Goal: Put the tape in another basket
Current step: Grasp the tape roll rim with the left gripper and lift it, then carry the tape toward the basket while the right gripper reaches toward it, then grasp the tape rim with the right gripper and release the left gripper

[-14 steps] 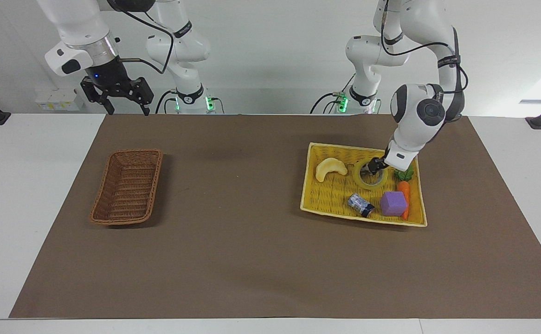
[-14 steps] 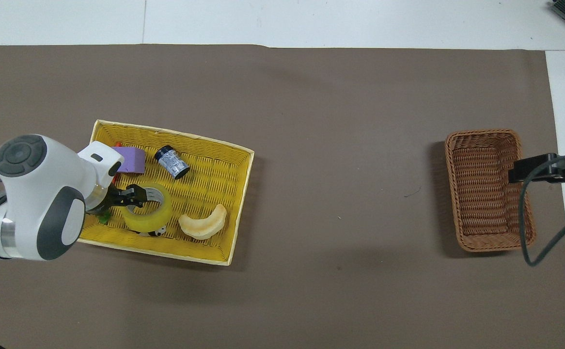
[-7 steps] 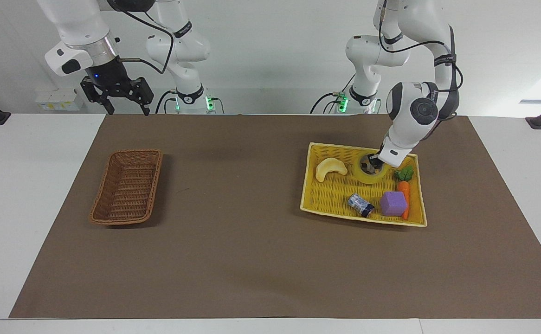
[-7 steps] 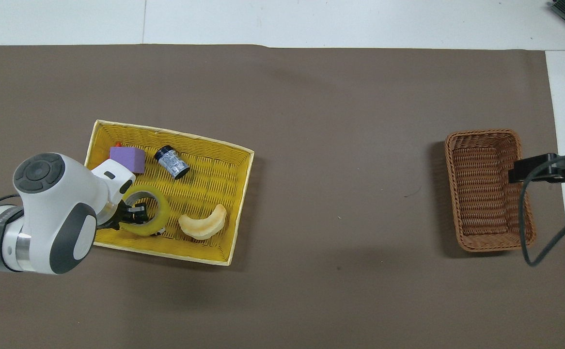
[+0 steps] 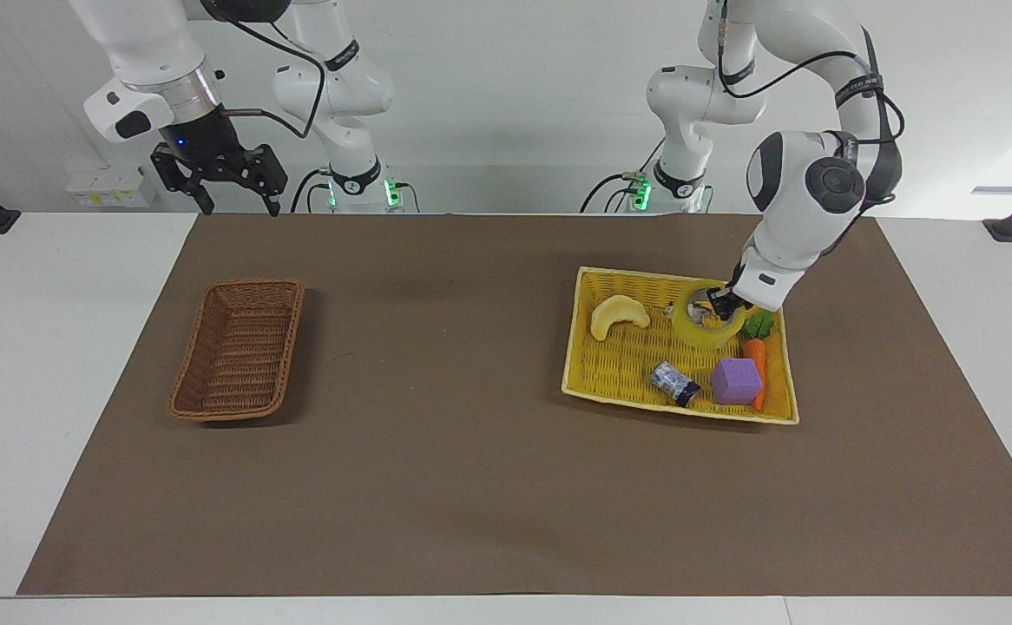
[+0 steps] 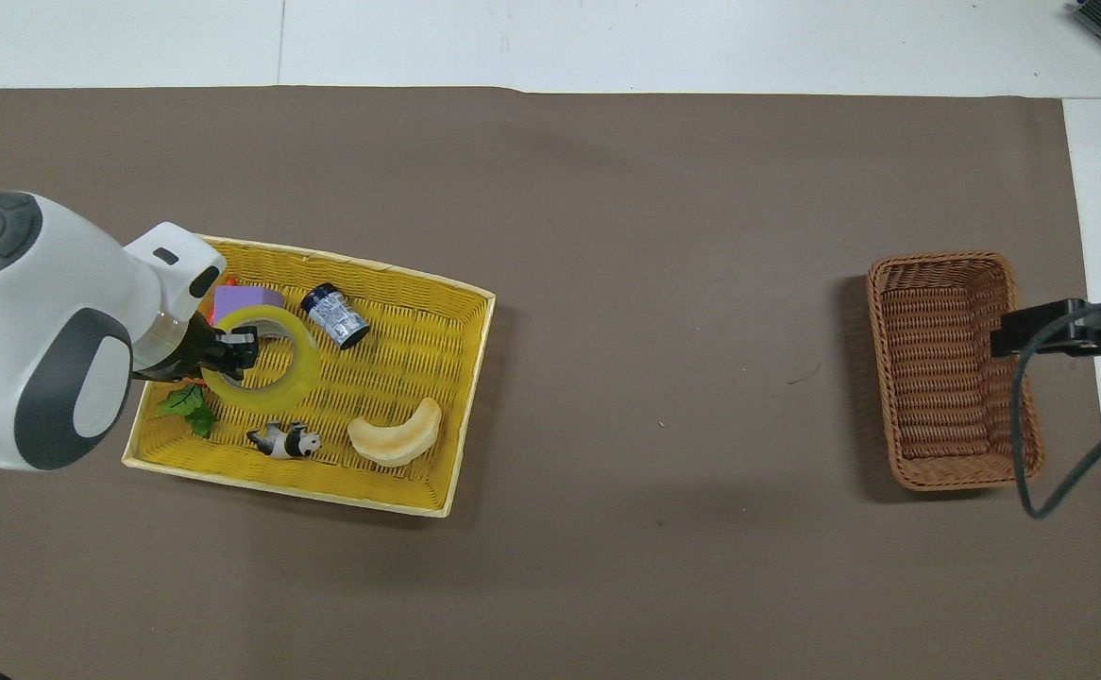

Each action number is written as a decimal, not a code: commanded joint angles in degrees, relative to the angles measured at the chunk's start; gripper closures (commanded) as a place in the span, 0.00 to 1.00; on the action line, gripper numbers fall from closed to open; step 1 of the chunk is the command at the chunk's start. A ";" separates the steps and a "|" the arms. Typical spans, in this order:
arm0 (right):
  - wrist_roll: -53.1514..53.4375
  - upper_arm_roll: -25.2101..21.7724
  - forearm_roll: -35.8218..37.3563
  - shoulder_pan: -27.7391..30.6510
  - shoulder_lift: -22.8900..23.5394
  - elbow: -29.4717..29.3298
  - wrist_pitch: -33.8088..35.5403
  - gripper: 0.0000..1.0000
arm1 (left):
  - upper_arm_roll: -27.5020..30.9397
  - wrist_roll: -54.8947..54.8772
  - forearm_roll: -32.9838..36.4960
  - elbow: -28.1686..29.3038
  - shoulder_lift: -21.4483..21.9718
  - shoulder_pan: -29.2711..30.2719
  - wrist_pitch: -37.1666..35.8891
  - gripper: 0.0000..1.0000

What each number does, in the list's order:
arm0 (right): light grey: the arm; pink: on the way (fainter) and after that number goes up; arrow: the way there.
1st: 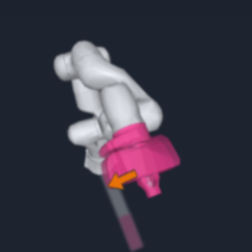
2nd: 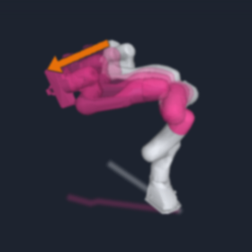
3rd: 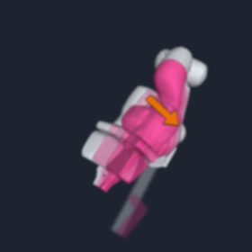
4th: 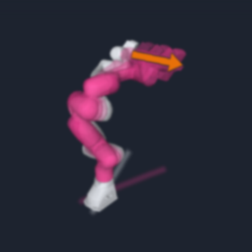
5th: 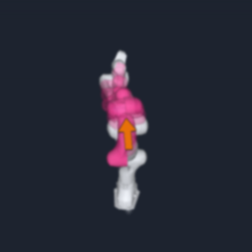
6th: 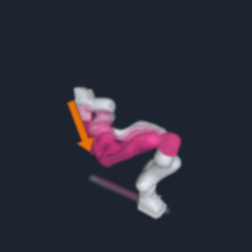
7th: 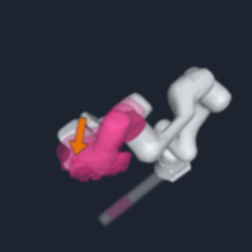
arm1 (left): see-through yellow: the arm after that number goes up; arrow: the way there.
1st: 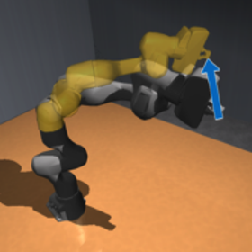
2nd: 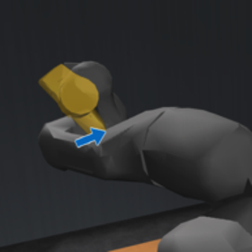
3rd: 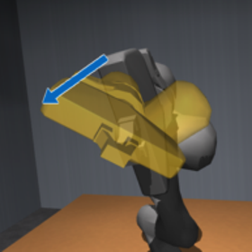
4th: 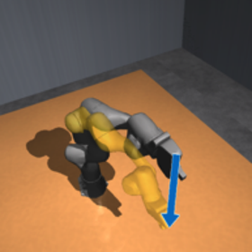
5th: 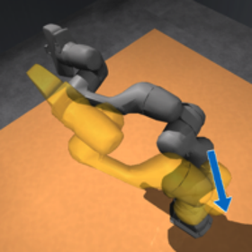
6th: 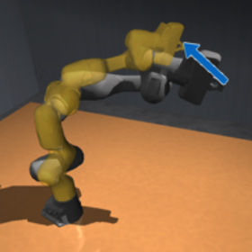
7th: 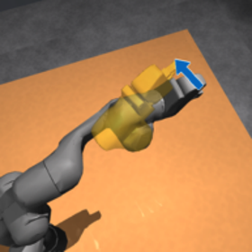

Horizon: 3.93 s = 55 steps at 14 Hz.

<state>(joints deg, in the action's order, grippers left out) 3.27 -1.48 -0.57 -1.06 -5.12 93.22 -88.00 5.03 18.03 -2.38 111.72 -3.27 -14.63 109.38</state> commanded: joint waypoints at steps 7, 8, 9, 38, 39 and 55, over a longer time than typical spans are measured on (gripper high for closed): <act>0.77 0.69 -0.48 0.97 -0.06 0.03 -0.06 0.00 | -4.57 12.01 -10.89 -11.17 -0.60 -1.63 -7.52 1.00; 0.77 0.69 -0.48 0.97 -0.06 0.03 -0.06 0.00 | -6.77 14.30 -11.16 -11.17 -0.51 -1.63 -7.34 1.00; 0.77 0.69 -0.48 0.97 -0.06 0.03 -0.06 0.00 | -9.22 16.15 -12.64 -11.26 -0.51 -1.63 -7.08 1.00; -5.73 1.92 -27.99 -6.15 -0.15 12.51 -12.37 0.00 | -19.61 23.99 -22.76 -13.98 -6.14 -20.79 27.73 1.00; -6.26 1.92 -27.99 -6.15 -0.24 13.03 -12.37 0.00 | -20.23 24.33 -22.67 -14.76 -6.05 -20.70 27.73 1.00; -6.69 1.48 -23.60 -0.81 -0.85 13.74 -7.20 1.00 | -19.71 16.97 -21.71 -15.30 0.45 -8.69 7.36 0.00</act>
<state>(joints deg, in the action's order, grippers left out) -2.77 -0.04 -25.70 -5.38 -4.56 105.82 -97.53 -14.41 38.45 -23.98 96.26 -3.88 -27.11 121.22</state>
